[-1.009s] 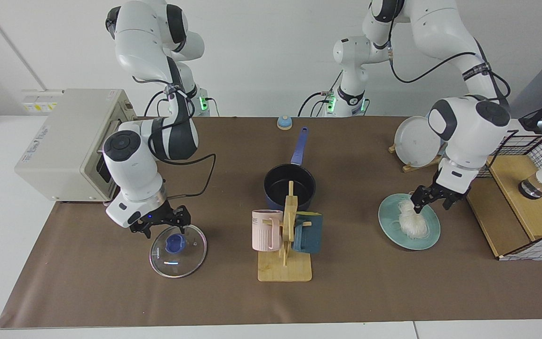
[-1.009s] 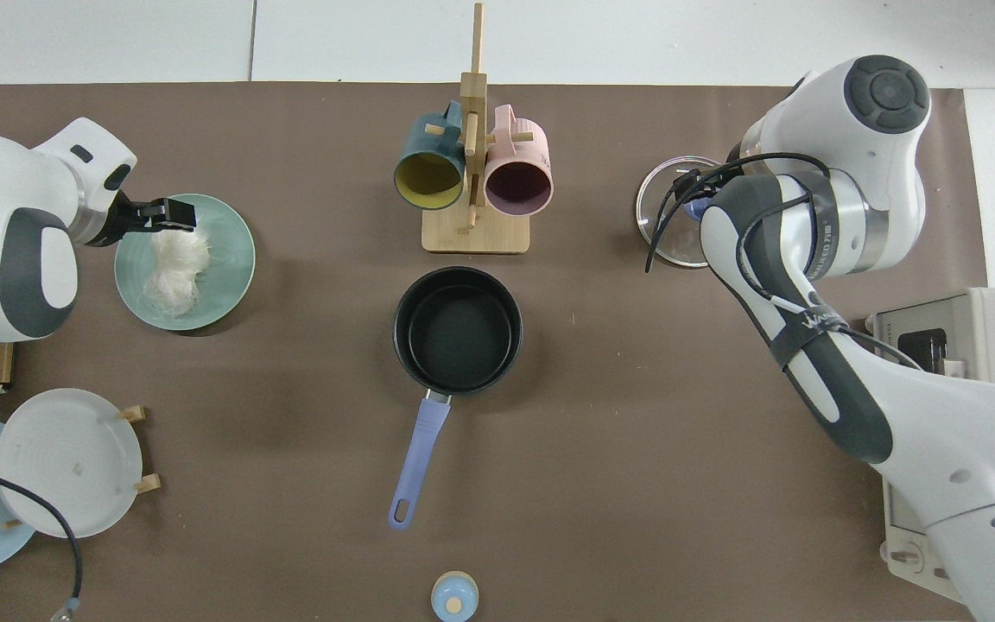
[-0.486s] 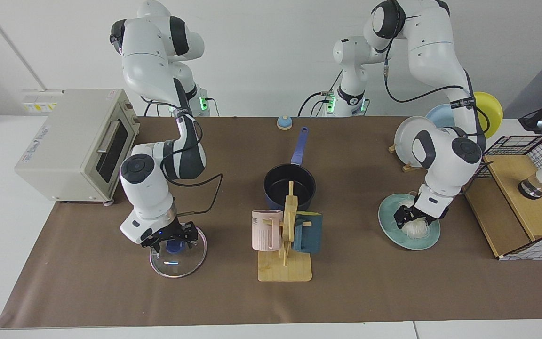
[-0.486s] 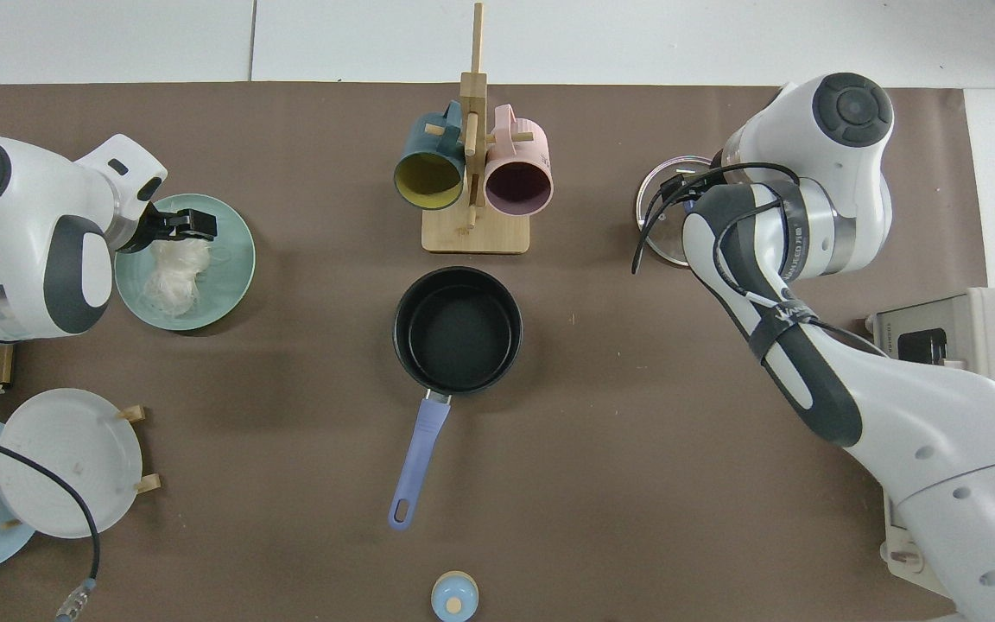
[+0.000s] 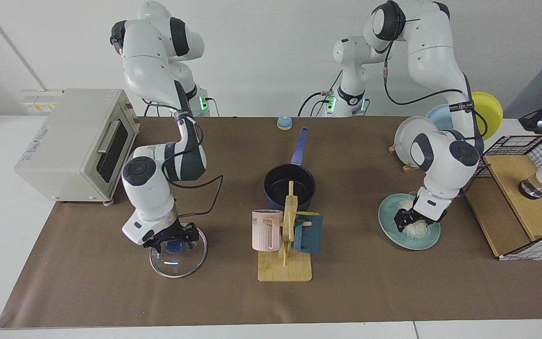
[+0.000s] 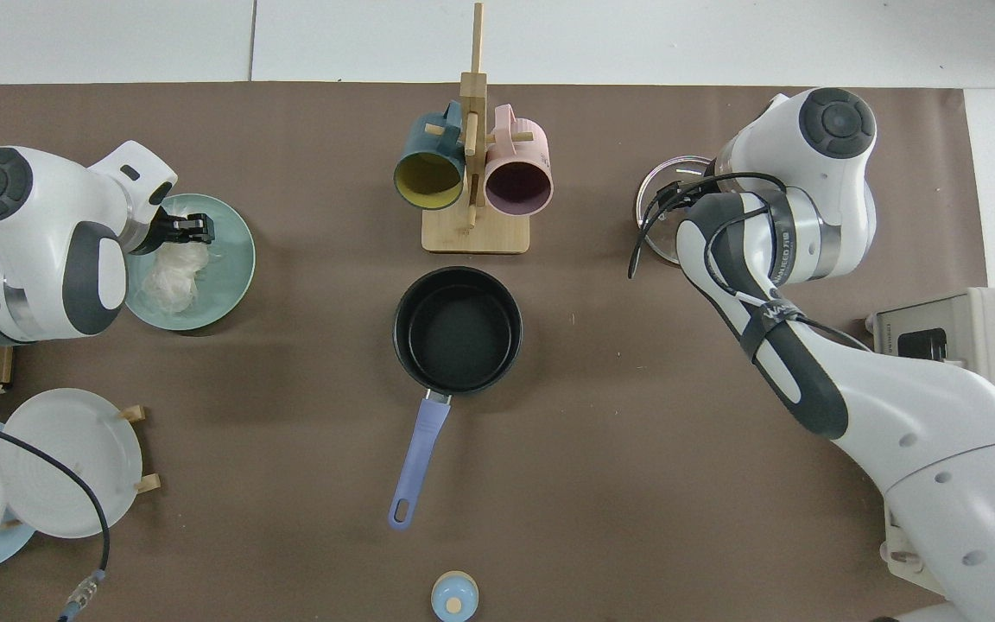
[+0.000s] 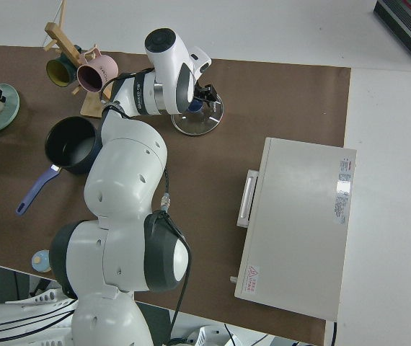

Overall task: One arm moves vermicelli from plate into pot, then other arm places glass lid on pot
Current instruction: 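Lift the vermicelli with the left gripper and carry it toward the pot, then lower the vermicelli into the pot and open the left gripper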

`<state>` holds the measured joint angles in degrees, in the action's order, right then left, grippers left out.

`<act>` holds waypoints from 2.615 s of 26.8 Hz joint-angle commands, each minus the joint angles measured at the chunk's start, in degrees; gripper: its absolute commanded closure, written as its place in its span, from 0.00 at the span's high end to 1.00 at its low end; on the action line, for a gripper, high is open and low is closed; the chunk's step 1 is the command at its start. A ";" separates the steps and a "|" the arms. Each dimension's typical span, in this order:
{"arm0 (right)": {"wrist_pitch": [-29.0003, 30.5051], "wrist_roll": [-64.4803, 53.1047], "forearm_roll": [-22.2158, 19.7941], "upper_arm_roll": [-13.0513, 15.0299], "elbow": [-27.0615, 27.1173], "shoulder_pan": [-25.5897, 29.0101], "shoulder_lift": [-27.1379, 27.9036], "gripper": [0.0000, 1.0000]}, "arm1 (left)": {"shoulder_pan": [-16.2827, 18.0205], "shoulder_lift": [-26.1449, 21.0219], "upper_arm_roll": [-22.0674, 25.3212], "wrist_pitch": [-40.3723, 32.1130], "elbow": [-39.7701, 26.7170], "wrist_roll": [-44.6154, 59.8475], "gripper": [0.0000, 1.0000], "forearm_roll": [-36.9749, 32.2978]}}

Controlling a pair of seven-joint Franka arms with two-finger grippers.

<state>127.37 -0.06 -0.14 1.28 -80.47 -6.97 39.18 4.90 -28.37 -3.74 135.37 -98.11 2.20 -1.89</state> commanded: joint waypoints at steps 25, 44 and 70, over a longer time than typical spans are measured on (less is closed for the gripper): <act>-6.42 0.50 -1.09 -2.95 -0.82 1.17 -8.41 0.00 | 2.04 13.08 -25.94 -30.08 5.57 31.62 0.00 -2.06; -18.39 -3.46 1.81 -2.86 -15.58 2.23 -26.34 0.00 | 2.83 4.56 -39.32 -7.85 -4.19 40.78 0.00 -2.32; -12.58 -1.17 3.40 -2.95 -22.89 1.79 -30.30 0.00 | 2.75 1.39 -38.97 -2.30 -7.01 41.57 1.00 -5.14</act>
<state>113.74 -1.56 1.94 -1.24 -102.70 -5.69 10.29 7.56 -27.85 -42.99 132.98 -105.36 42.48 -5.86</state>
